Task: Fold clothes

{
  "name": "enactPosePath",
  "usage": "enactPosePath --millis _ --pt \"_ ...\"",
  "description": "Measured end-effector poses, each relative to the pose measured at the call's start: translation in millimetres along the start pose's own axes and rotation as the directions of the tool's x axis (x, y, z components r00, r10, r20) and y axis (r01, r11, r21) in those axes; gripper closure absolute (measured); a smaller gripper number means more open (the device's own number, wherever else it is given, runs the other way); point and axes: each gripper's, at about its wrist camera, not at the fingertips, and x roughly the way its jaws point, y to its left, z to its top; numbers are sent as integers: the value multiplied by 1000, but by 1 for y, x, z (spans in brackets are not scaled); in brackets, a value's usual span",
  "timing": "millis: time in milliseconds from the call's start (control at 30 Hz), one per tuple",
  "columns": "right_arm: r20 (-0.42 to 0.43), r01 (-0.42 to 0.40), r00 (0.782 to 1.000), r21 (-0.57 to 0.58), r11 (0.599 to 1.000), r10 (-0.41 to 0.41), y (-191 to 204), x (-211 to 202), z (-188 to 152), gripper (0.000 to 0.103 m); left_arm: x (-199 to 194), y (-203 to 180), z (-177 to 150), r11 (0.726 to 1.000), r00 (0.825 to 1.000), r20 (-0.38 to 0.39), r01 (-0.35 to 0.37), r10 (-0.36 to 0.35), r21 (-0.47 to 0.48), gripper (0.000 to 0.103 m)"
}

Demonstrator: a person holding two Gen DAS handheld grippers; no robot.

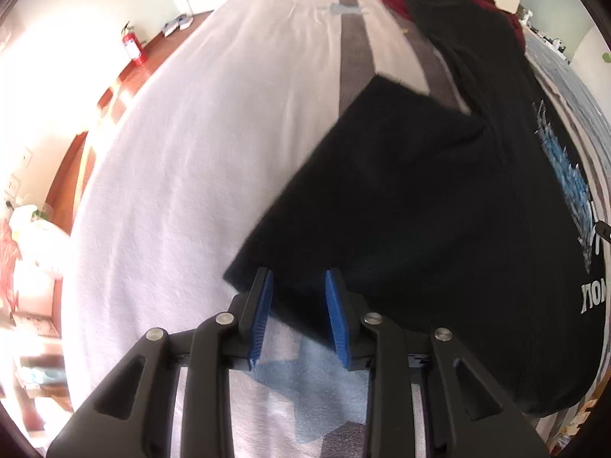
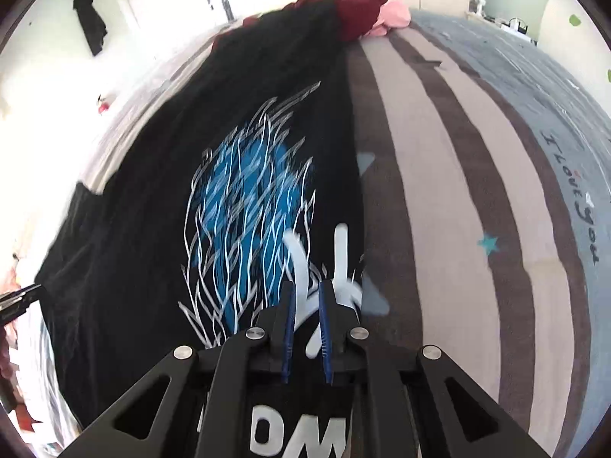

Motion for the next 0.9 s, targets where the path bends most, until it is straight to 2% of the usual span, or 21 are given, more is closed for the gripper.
enactPosePath --millis 100,233,400,433,500,600,700,867,900 --pt "14 2 1000 -27 1000 -1 10 3 17 91 2 -23 26 998 997 38 61 -63 35 77" --pt "22 2 1000 -51 999 -1 22 17 33 91 26 -54 61 991 991 58 115 -119 75 76" --pt "-6 31 1000 -30 999 -31 14 34 40 91 67 -4 95 993 997 -4 72 -72 91 76" --pt "-13 38 999 -23 999 -38 10 35 40 92 70 4 97 995 998 -9 66 -66 74 76" --pt "-19 49 999 -7 999 -49 1 36 39 94 73 22 98 998 998 -17 62 -62 30 69" --pt "-21 57 998 23 998 -57 -11 33 39 94 62 47 94 1000 1000 -9 4 -4 -19 68" --pt "-7 52 999 26 998 -52 -13 21 39 92 41 68 81 995 999 -6 49 -49 -87 67" --pt "10 27 1000 28 999 -28 -8 -2 33 92 24 77 42 984 992 -20 122 -125 -131 43" --pt "12 23 1000 29 999 -24 -7 -6 31 92 24 79 33 982 991 -29 125 -130 -140 42"
